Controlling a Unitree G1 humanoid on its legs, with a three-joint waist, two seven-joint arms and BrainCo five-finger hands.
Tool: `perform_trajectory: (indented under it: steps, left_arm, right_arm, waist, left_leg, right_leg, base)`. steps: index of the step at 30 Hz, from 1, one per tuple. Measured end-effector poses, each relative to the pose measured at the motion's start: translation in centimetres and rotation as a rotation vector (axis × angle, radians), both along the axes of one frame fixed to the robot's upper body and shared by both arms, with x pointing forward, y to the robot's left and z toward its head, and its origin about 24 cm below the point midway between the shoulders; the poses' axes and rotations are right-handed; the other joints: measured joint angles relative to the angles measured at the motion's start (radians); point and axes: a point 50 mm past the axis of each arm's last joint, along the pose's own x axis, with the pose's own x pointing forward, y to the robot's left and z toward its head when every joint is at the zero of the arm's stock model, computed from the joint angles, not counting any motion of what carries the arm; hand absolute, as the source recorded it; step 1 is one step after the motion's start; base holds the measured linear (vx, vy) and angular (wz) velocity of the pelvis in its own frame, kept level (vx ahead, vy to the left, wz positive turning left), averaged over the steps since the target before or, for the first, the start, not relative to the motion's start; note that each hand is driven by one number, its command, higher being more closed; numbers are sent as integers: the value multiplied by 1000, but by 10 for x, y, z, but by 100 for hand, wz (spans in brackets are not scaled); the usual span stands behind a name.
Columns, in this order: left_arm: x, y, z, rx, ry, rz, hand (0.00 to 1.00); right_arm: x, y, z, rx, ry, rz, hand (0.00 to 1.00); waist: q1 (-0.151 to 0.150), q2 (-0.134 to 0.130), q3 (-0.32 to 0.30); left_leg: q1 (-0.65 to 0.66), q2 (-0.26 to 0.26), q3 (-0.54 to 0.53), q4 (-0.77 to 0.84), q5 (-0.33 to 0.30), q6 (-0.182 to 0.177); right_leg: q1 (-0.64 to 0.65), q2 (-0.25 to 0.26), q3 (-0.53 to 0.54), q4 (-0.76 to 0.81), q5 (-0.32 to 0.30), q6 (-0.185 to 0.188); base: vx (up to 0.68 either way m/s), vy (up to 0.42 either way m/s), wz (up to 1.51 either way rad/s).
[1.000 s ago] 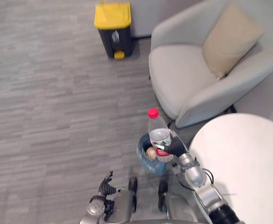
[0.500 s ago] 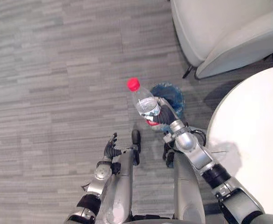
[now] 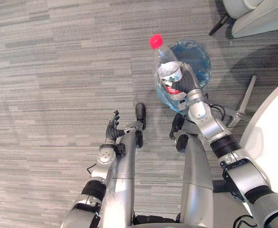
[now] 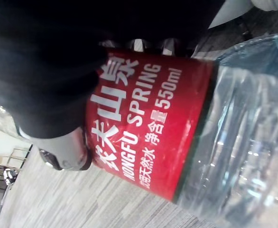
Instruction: Gather rubbish on tea table into small bin, then transfer packed bag to large trash can.
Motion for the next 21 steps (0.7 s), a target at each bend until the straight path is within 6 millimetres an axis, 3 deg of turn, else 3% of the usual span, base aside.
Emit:
perform_trajectory:
  steps: [4,15,16,21]
  left_arm:
    - [4,2,6,-14,-22,12,0]
    - [5,3,11,-22,-44,24,0]
    - [5,3,11,-22,-45,24,0]
    - [5,3,11,-22,-45,25,0]
  right_arm:
    - [8,-20,4,40,20,-87,100]
    - [9,-31,11,108,-5,-135,100]
    - [9,-31,11,112,-5,-134,0]
    - [9,-31,13,123,-14,-140,0]
  waist:
    - [2,0,0]
    - [3,0,0]
    - [3,0,0]
    - [2,0,0]
  left_leg:
    - [-42,1,-3,13,2,-2]
    - [-71,2,-1,32,1,0]
    - [-71,2,0,32,1,0]
    - [-71,2,2,32,1,0]
  right_leg:
    - [-45,-4,-4,21,-8,-3]
    - [-70,-10,-6,39,-8,-4]
    - [-71,-11,-5,39,-8,-4]
    - [-72,-10,-3,39,-8,-4]
  base:
    - [-21,-23,5]
    - [0,0,0]
    - [0,0,0]
    - [0,0,0]
